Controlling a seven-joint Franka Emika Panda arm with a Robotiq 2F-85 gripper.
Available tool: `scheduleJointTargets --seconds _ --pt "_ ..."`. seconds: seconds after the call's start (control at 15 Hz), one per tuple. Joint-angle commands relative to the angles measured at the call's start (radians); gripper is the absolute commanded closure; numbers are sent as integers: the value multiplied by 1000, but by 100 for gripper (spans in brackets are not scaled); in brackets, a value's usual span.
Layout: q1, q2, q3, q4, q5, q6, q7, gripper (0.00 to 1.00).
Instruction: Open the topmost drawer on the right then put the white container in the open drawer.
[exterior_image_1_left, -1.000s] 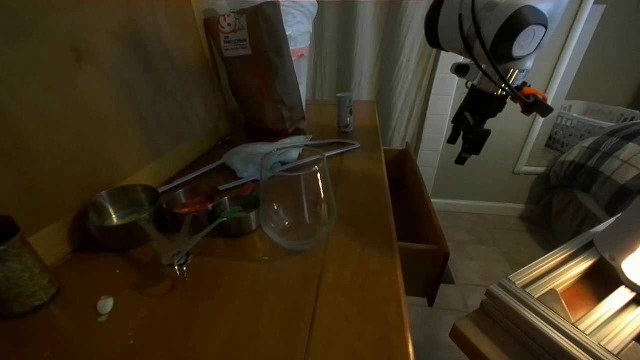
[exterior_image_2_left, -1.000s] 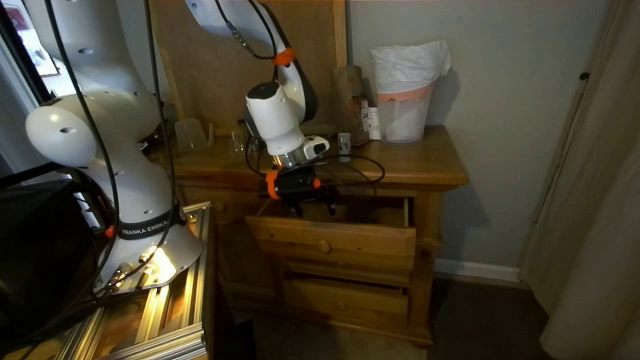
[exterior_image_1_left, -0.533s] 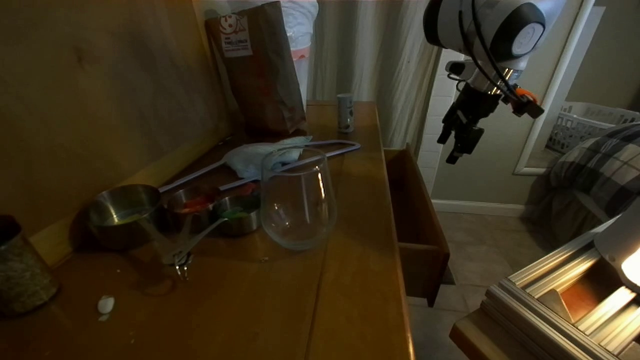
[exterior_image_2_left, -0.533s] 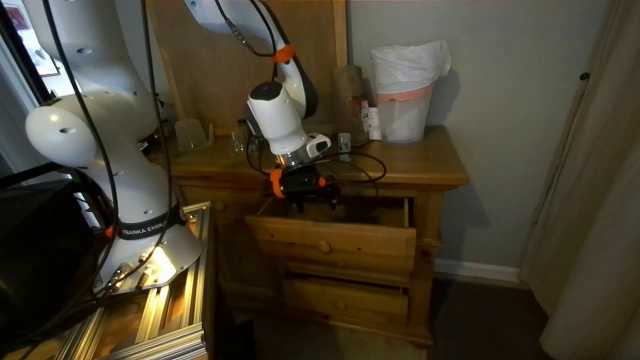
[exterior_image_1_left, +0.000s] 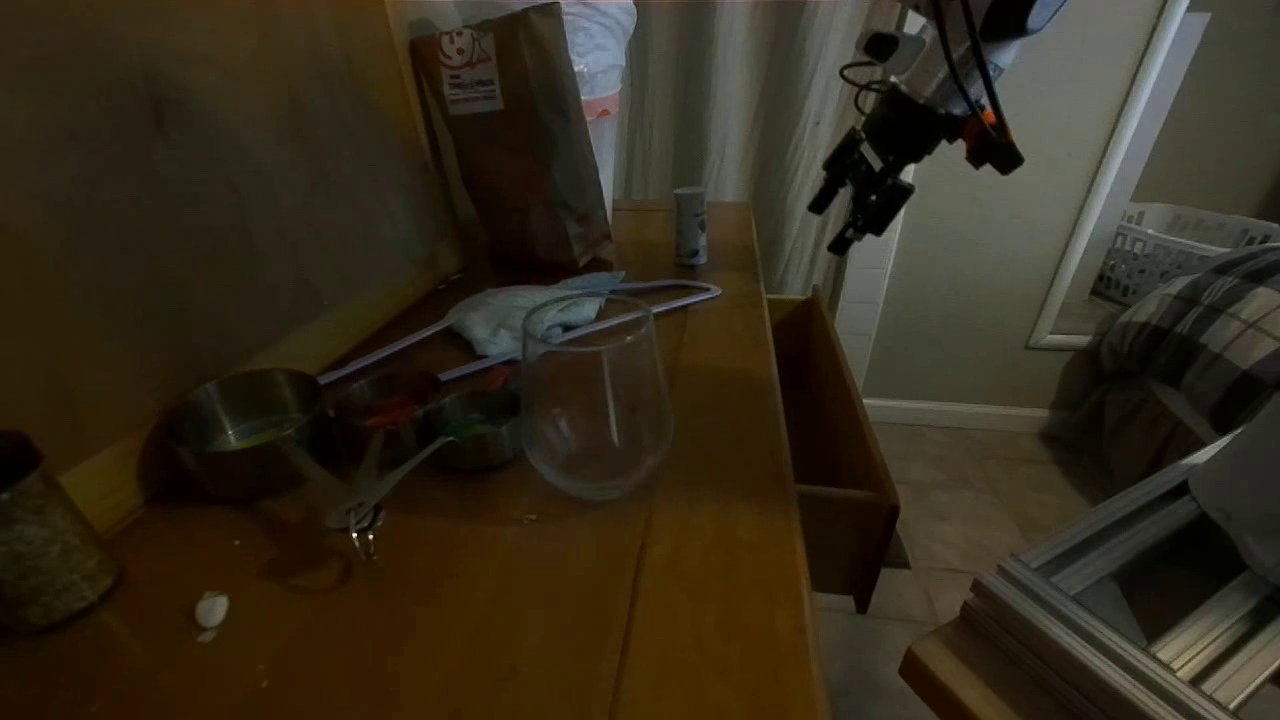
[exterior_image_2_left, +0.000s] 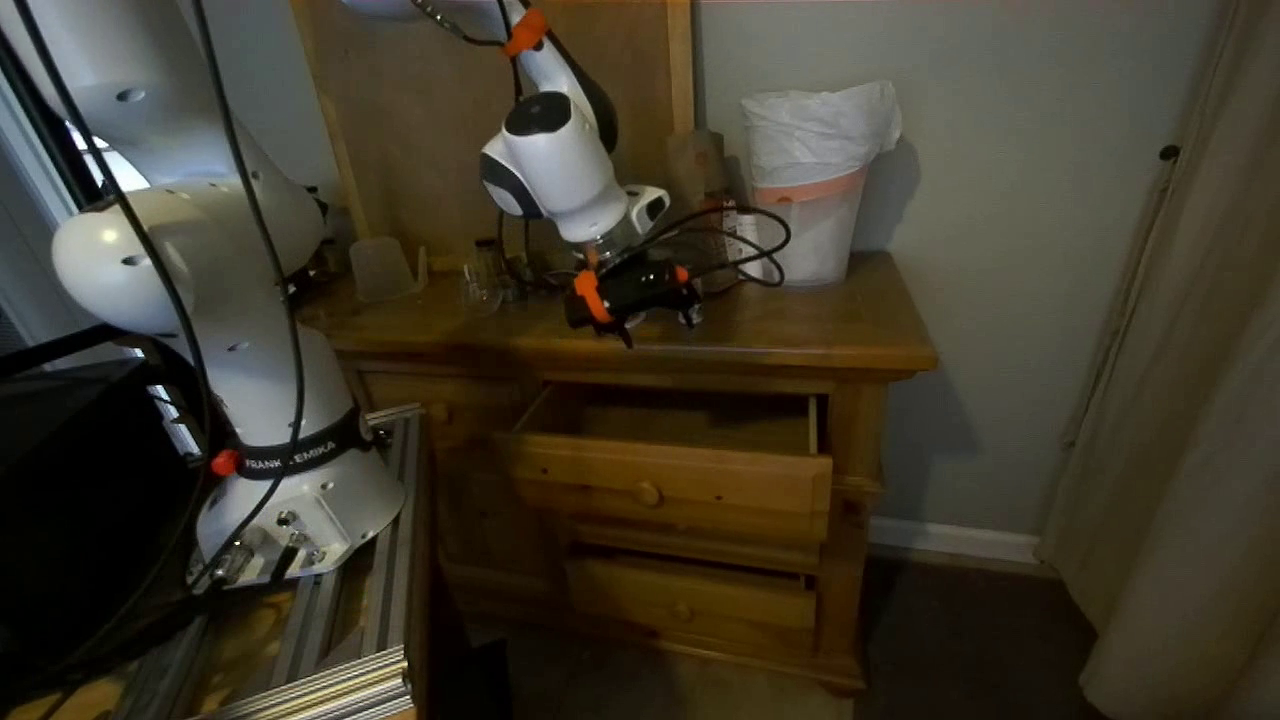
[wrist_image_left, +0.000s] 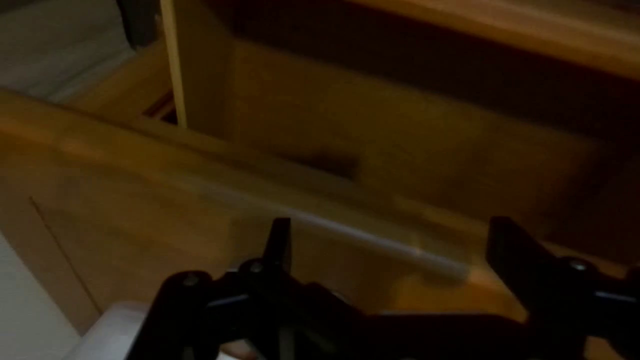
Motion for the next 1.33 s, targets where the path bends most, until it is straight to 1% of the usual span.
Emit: scheduleJointTargets --seconds 0.0,0.13,0.27,0.4,0.47,0.73,1.0,1.2,1.27 --pt "0 -107 -5 34 -57 -99 130 0" --pt "-3 -117 -8 79 -48 -127 191 0" --pt "-2 -104 -10 126 -28 -151 225 0" --pt "-5 -68 -13 168 -10 -173 240 0" --pt "-6 -51 -19 185 0 -201 237 0" --pt "-8 14 -47 231 117 -318 165 0" --pt "-12 99 -57 259 227 -390 75 0" --pt "-12 155 -58 273 289 -408 7 0" --pt "121 168 -192 278 294 -414 0 0"
